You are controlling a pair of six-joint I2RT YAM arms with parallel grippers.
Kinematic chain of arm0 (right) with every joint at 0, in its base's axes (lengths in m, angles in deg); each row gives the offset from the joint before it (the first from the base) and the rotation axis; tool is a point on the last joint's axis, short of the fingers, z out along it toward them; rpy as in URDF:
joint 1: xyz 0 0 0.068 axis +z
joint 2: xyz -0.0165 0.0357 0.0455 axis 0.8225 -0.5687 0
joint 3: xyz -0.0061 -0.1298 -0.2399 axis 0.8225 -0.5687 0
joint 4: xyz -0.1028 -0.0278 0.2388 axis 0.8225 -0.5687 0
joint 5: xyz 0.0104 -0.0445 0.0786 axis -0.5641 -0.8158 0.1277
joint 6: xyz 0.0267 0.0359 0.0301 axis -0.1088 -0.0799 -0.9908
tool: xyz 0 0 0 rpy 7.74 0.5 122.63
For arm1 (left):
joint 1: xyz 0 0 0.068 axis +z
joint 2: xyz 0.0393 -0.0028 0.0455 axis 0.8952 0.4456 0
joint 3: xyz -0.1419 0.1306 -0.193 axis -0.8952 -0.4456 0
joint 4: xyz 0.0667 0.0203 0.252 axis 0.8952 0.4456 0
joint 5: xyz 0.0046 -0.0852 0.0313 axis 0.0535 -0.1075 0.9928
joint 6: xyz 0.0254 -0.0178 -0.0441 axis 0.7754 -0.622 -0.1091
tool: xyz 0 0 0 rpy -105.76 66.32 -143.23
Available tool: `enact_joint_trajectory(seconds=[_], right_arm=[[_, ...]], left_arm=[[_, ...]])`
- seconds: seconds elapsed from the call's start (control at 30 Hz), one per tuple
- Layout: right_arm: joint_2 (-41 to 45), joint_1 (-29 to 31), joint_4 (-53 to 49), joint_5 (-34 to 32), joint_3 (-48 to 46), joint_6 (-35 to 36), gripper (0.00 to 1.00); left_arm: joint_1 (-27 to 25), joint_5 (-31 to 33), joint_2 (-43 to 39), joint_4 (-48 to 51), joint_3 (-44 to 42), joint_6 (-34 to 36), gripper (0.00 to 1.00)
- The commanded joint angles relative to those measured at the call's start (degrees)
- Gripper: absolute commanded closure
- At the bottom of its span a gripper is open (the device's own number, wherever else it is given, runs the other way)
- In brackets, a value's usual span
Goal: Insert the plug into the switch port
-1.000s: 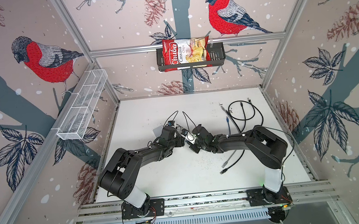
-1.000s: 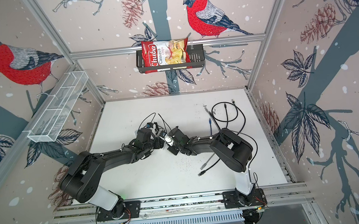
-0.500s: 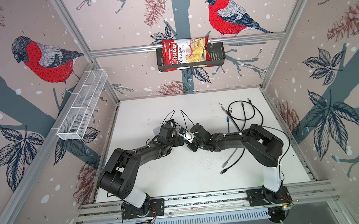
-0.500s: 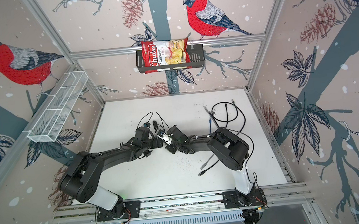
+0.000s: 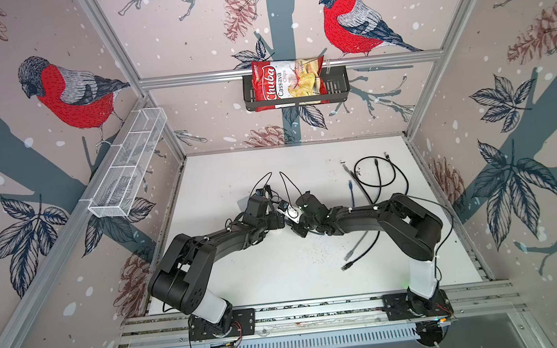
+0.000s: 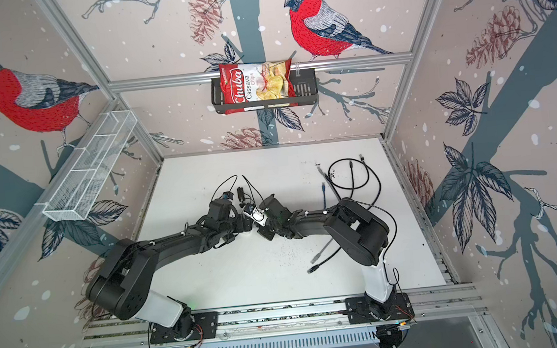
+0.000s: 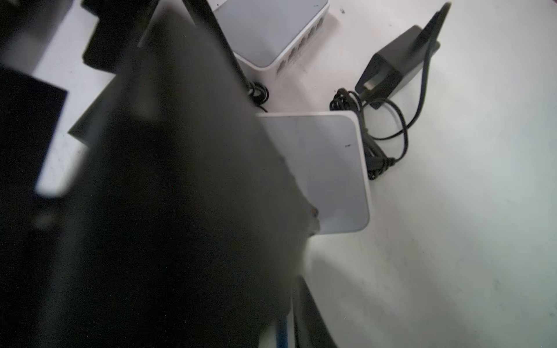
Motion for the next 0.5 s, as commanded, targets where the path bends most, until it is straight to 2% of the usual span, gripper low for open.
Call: enact_joint_trajectory(seconds=[0.0, 0.13, 0.3, 0.47], right_arm=[[2.6, -0.8, -6.9, -2.2, -0.6, 1.2, 0.78], [8.3, -3.9, -9.8, -3.2, -1.0, 4.5, 0.77], [14.5, -8.7, -15.0, -5.2, -1.2, 13.9, 0.76], [18.1, -12.2, -20.8, -6.9, -3.9, 21.7, 0.77]], left_arm=[[-0.2, -5.7, -1.8, -8.9, 0.1, 0.7, 0.04], [-0.2, -6.7, -4.0, -10.2, -0.4, 2.1, 0.04], [-0.3, -7.9, -6.5, -12.9, -2.2, 3.3, 0.03], [-0.3, -5.3, -8.3, -11.9, -3.5, 1.8, 0.03]])
